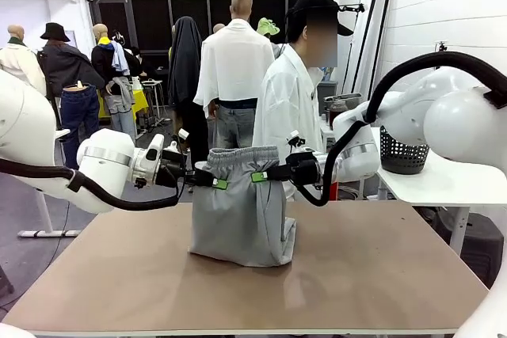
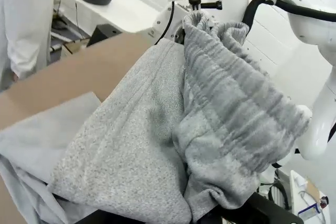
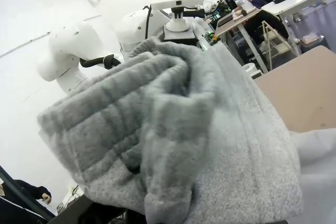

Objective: Fold the training pants.
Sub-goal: Fold the Training pants in half.

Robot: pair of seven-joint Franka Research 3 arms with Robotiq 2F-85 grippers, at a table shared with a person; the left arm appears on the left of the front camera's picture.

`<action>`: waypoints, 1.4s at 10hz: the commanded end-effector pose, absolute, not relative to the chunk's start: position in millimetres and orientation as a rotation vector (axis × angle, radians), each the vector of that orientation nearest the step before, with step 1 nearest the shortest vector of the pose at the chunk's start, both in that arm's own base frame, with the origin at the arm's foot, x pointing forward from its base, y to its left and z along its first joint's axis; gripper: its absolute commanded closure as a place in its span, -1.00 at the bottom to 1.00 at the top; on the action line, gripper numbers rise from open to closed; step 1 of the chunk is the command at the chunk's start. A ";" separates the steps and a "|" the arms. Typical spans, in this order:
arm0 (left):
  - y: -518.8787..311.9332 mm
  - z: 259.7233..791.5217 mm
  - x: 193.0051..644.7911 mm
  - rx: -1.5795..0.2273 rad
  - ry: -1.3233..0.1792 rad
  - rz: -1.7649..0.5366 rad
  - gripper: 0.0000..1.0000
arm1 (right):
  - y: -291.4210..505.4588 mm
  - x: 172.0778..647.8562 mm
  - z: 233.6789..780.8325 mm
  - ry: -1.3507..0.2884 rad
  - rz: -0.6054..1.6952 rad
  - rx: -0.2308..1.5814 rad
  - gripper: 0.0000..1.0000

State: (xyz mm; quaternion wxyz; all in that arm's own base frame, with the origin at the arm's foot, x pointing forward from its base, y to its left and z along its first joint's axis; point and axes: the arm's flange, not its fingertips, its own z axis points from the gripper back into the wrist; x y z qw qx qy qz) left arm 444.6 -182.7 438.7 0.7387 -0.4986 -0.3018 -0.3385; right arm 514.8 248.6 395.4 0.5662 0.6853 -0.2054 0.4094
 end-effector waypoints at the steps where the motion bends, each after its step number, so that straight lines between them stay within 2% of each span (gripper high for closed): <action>1: -180.4 420.3 436.2 -1.095 -0.579 -0.736 1.00 | 240.7 497.5 392.7 -0.542 0.899 1.640 1.00; 4: -170.8 413.3 431.4 -1.102 -0.524 -0.802 1.00 | 246.3 492.1 361.2 -0.543 0.846 1.704 1.00; 7: -151.7 404.0 433.2 -1.028 -0.565 -0.799 1.00 | 256.0 498.3 329.4 -0.508 0.783 1.733 1.00; 8: -149.4 400.8 433.0 -1.031 -0.610 -0.789 1.00 | 257.5 499.9 326.9 -0.509 0.765 1.670 1.00; 9: -168.1 411.1 436.0 -1.075 -0.558 -0.782 1.00 | 260.0 487.2 329.0 -0.466 0.825 1.694 1.00; 14: -168.1 411.1 436.0 -1.075 -0.558 -0.782 1.00 | 260.0 487.2 329.0 -0.466 0.825 1.694 1.00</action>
